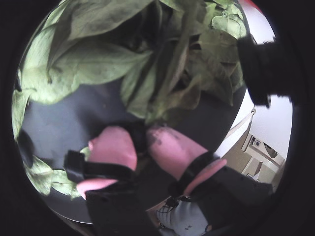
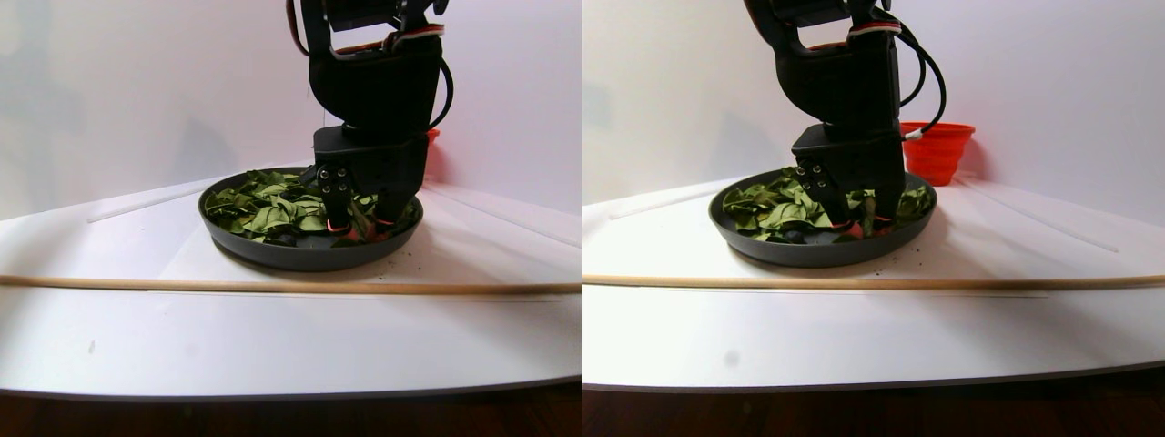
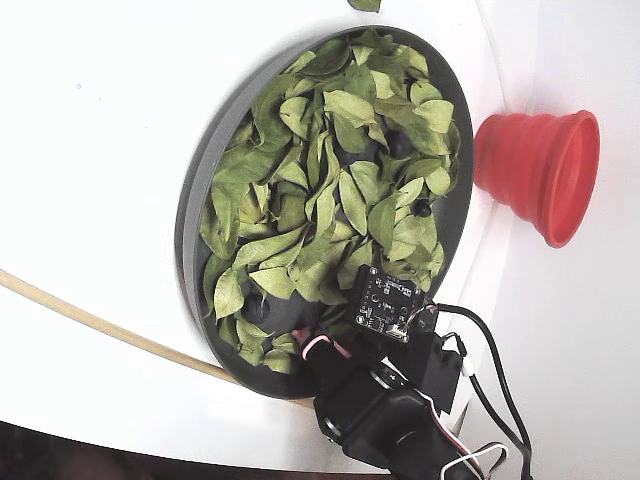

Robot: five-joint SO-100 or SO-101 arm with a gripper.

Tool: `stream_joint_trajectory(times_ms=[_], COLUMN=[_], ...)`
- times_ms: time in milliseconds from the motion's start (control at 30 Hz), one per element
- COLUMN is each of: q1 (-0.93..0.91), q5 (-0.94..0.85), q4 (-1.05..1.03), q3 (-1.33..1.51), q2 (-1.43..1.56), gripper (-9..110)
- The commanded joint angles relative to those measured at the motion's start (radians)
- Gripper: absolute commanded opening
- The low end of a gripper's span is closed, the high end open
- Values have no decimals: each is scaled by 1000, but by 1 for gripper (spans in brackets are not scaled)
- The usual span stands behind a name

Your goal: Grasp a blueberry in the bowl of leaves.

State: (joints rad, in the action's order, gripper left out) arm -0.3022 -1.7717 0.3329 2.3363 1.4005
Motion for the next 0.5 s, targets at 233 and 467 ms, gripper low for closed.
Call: stream_joint_trajectory(times_ms=[233,467], q1=[23,28], q5=[28,25], q4=[-43,-78], q3=[5,5], q2=[175,232], gripper=[7,7])
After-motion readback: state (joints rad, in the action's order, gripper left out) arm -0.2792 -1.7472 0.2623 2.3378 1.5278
